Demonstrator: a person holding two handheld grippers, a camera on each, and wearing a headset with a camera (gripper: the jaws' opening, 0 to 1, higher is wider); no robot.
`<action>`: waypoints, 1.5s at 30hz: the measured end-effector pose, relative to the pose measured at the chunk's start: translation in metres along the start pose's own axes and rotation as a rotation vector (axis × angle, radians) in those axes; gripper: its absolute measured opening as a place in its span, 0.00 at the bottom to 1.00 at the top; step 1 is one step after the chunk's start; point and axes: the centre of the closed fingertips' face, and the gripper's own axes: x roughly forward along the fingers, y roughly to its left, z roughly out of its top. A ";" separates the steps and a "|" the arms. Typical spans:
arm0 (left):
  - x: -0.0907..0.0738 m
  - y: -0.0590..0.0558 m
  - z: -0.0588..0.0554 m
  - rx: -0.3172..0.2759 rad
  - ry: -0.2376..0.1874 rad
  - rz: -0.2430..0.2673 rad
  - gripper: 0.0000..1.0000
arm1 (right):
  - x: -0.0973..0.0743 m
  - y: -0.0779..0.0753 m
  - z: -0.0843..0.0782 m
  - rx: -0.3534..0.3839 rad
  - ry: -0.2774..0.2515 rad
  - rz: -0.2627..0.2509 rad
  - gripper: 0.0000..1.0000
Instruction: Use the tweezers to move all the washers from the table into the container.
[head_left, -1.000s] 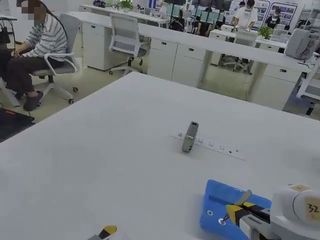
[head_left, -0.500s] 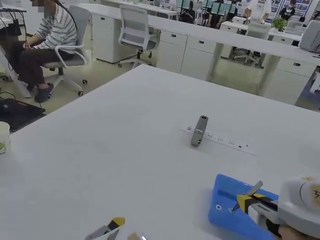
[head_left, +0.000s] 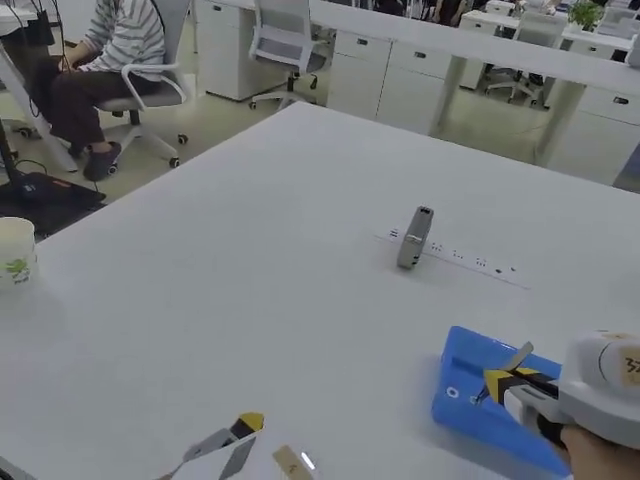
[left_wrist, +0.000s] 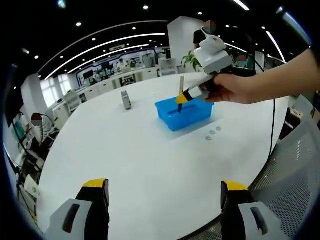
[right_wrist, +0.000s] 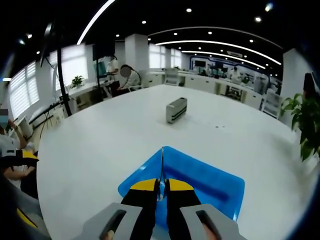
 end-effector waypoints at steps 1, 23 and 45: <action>0.000 0.000 0.000 0.001 0.002 -0.001 0.95 | 0.003 -0.001 -0.001 -0.002 0.004 0.000 0.02; 0.001 -0.002 -0.005 0.015 0.033 -0.011 0.94 | 0.013 -0.001 -0.011 -0.019 0.021 0.007 0.03; 0.000 -0.002 -0.002 0.011 0.013 -0.007 0.95 | -0.041 0.014 0.020 0.008 -0.096 0.037 0.03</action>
